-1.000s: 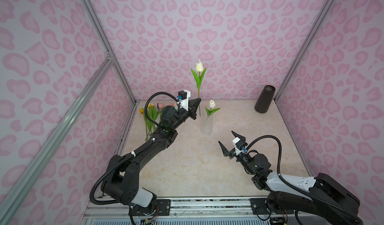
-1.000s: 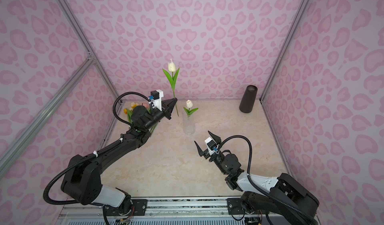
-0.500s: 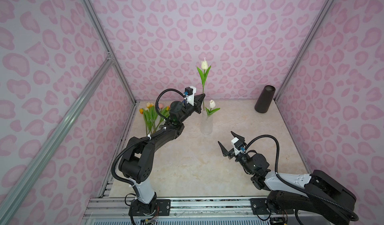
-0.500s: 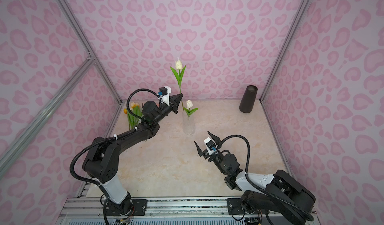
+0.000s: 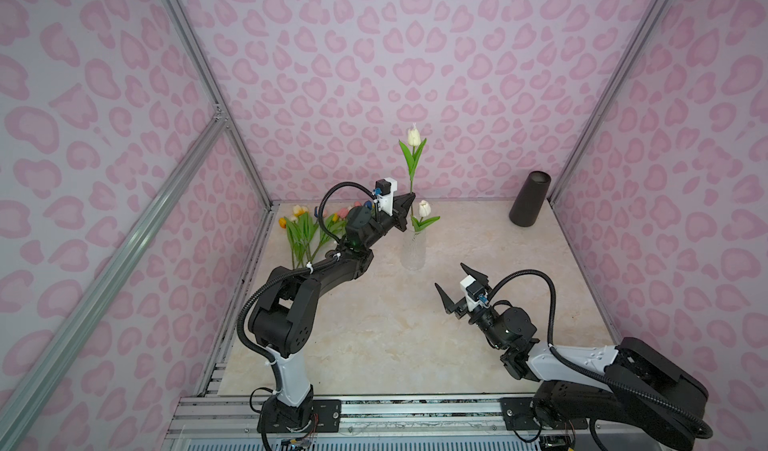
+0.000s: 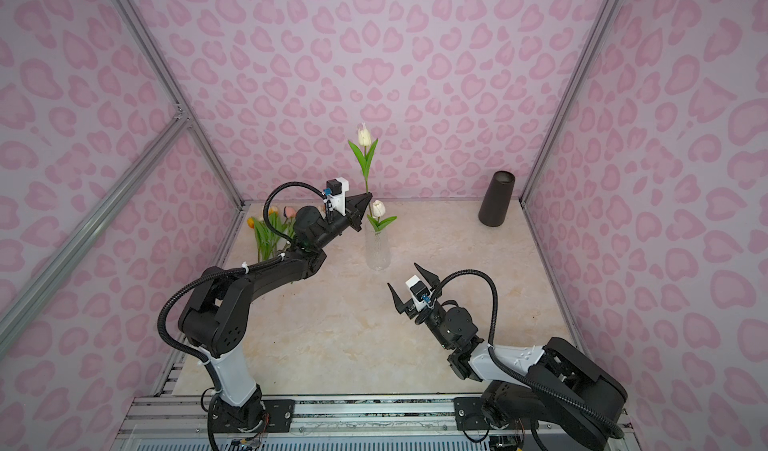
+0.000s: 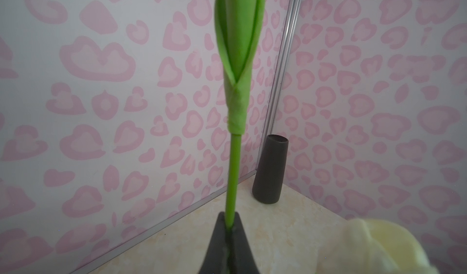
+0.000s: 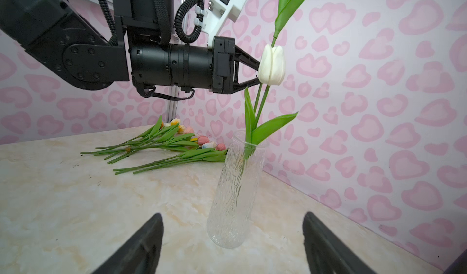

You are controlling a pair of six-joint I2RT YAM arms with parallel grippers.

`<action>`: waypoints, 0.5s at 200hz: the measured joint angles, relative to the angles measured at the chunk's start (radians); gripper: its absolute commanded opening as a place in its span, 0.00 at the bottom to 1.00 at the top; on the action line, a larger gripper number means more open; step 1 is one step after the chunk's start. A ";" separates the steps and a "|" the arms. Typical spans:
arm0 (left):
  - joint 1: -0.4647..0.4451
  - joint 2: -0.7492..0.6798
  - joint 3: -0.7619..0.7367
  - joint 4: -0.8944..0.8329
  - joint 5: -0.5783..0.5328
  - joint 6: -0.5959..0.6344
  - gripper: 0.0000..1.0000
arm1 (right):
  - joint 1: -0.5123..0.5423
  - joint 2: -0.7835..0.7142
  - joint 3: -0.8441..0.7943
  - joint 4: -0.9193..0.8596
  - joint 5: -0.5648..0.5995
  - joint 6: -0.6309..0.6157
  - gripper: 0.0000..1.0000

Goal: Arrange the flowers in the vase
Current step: 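Lower the held tulip stem into the glass vase with the left gripper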

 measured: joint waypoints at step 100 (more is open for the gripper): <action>-0.011 -0.026 -0.099 0.000 0.004 0.038 0.24 | 0.000 -0.005 0.000 0.000 0.000 -0.005 0.86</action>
